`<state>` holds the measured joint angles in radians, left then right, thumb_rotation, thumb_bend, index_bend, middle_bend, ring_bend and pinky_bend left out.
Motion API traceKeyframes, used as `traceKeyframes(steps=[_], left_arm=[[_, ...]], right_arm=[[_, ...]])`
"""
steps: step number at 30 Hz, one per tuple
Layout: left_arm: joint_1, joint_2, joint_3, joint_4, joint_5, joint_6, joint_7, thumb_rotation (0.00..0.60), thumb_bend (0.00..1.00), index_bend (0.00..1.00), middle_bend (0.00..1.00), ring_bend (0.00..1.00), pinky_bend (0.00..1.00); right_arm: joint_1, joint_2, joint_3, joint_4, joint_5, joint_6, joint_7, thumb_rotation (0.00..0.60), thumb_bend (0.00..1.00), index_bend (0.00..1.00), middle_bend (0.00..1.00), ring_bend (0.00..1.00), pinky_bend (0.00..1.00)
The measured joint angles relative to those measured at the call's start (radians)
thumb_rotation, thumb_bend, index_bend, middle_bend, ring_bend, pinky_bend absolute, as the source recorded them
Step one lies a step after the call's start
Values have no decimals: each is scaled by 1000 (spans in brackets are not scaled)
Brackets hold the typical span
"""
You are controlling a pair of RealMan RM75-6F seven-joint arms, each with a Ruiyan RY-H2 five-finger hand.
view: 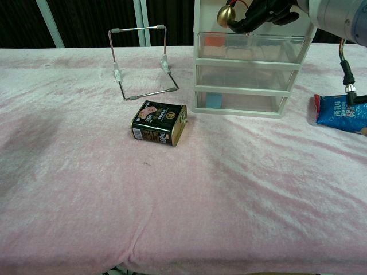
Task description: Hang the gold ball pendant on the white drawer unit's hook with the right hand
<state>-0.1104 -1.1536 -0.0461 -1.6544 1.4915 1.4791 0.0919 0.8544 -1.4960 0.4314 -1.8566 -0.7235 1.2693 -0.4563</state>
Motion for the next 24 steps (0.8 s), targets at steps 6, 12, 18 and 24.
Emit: traceKeyframes(steps=[6, 12, 18, 24], left_arm=[[0, 0, 0, -1, 0, 0, 0, 600, 0, 0, 0, 0, 0], [1, 1, 0, -2, 1, 2, 0, 600, 0, 0, 0, 0, 0], [0, -1, 0, -2, 2, 1, 3, 600, 0, 0, 0, 0, 0], [0, -1, 0, -2, 1, 1, 1, 600, 0, 0, 0, 0, 0]], right_arm=[[0, -1, -3, 2, -1, 3, 1, 600, 395, 603, 946, 1000, 1000], [-1, 1, -1, 2, -3, 6, 3, 600, 396, 604, 946, 1000, 1000], [-2, 2, -4, -3, 2, 10, 0, 600, 397, 603, 946, 1000, 1000], [-1, 1, -5, -1, 2, 10, 1, 600, 398, 603, 946, 1000, 1000]])
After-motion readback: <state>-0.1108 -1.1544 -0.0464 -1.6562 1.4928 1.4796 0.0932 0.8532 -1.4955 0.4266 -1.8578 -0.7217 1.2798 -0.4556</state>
